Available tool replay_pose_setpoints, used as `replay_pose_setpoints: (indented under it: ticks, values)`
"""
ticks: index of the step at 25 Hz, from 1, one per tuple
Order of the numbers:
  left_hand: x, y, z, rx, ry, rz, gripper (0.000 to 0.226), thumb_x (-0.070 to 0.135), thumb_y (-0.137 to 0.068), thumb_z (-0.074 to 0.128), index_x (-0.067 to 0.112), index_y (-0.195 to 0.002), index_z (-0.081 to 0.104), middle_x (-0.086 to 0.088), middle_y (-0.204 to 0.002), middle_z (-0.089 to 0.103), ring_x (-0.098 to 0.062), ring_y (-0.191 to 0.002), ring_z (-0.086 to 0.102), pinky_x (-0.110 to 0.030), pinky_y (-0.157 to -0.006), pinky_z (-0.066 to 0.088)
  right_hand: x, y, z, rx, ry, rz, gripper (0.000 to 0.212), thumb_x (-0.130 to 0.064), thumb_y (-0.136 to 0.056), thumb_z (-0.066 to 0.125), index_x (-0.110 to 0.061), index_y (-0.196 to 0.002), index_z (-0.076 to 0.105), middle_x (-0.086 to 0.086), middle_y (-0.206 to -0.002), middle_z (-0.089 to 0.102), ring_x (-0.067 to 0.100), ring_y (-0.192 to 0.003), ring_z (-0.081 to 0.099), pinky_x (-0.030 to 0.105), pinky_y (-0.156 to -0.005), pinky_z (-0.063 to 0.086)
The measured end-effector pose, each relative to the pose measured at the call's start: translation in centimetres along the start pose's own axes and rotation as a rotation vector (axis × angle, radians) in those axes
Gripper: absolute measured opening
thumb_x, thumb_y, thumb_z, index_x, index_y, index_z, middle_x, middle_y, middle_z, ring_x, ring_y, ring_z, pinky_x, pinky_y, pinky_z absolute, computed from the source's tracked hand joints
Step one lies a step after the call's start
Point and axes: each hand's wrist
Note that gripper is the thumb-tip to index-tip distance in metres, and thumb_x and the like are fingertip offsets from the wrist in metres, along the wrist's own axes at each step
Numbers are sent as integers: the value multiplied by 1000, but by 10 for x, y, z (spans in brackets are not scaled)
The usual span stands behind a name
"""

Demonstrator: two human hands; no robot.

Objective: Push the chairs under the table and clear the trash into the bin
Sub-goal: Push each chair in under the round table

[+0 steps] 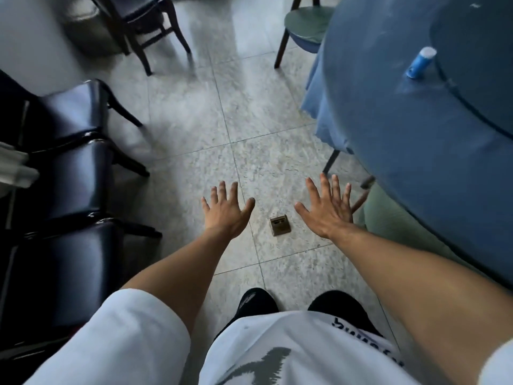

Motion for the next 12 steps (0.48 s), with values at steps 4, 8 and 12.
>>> replay_pose_setpoints:
  ticks: [4,8,12]
  values:
    - [-19,-40,-20,10,31,-33,84,74,-94,19,25,-161,11,-11,-170,3,-31,-157,-2,-59,-122,-5,-25,-44,-12,-25,22,-17,79,-72,-96,15,-31,-160,-10,8,-169,-19,33,-153,-24,60,-119,-19]
    - [-18,-94,-33,8,32,-46,85,76,-93,19,24,-160,13,-12,-170,4,-31,-157,-1,-59,-122,-5,-32,-104,-28,-51,16,-4,79,-71,-97,16,-30,-161,-7,9,-169,-18,34,-154,-21,61,-120,-17]
    - [2,-171,-59,14,10,-59,86,77,-93,18,23,-160,12,-13,-170,3,-31,-157,-2,-59,-122,-6,-35,-187,-62,-55,-5,-21,79,-70,-98,17,-30,-161,-8,8,-169,-19,34,-154,-21,61,-120,-18]
Point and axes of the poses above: each hand's wrist, its own y-axis away from the middle knuckle, its own z-axis out of the palm, x = y × z
